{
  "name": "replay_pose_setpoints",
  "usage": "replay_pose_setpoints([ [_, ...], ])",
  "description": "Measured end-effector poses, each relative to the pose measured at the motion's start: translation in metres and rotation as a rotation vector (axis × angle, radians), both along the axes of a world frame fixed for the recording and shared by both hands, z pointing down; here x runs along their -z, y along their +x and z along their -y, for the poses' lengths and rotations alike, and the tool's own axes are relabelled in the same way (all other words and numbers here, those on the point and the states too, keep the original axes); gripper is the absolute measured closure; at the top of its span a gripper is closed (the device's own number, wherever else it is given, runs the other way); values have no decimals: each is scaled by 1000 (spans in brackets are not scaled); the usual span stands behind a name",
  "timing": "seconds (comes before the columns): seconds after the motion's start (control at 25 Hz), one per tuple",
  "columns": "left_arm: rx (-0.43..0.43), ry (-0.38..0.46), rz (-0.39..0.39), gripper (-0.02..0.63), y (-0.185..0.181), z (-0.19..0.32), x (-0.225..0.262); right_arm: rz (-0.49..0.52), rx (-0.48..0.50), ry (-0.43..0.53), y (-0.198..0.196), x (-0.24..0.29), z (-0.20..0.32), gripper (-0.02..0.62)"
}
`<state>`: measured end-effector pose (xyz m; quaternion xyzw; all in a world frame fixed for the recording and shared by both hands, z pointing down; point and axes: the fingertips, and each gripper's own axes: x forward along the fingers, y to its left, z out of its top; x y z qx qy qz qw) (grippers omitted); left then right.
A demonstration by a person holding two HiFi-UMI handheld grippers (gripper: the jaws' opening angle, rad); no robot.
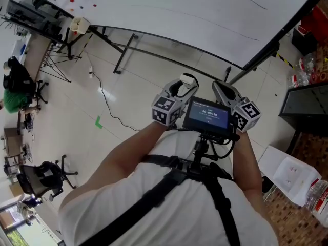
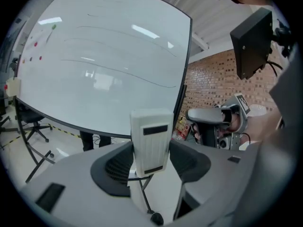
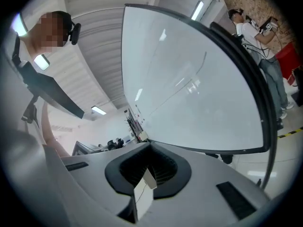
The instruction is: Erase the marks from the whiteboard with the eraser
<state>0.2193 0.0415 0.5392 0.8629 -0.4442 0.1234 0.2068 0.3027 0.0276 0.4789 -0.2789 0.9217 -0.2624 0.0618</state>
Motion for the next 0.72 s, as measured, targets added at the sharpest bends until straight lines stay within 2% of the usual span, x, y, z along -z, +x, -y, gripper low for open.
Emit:
replay_pose_setpoints([
  [0.2, 25, 40, -49, 333, -83, -43, 15, -52, 88, 70, -88, 19, -40, 580],
  [0.48, 23, 69, -94, 333, -196, -99, 14, -87, 80, 97, -197, 27, -109, 580],
  [0.56, 2, 80, -109, 333, -210, -109, 13, -101, 84, 99, -216, 20, -123, 580],
  [0.72, -14, 75, -120, 333, -211, -115, 8, -110, 80, 90, -217, 14, -130, 580],
])
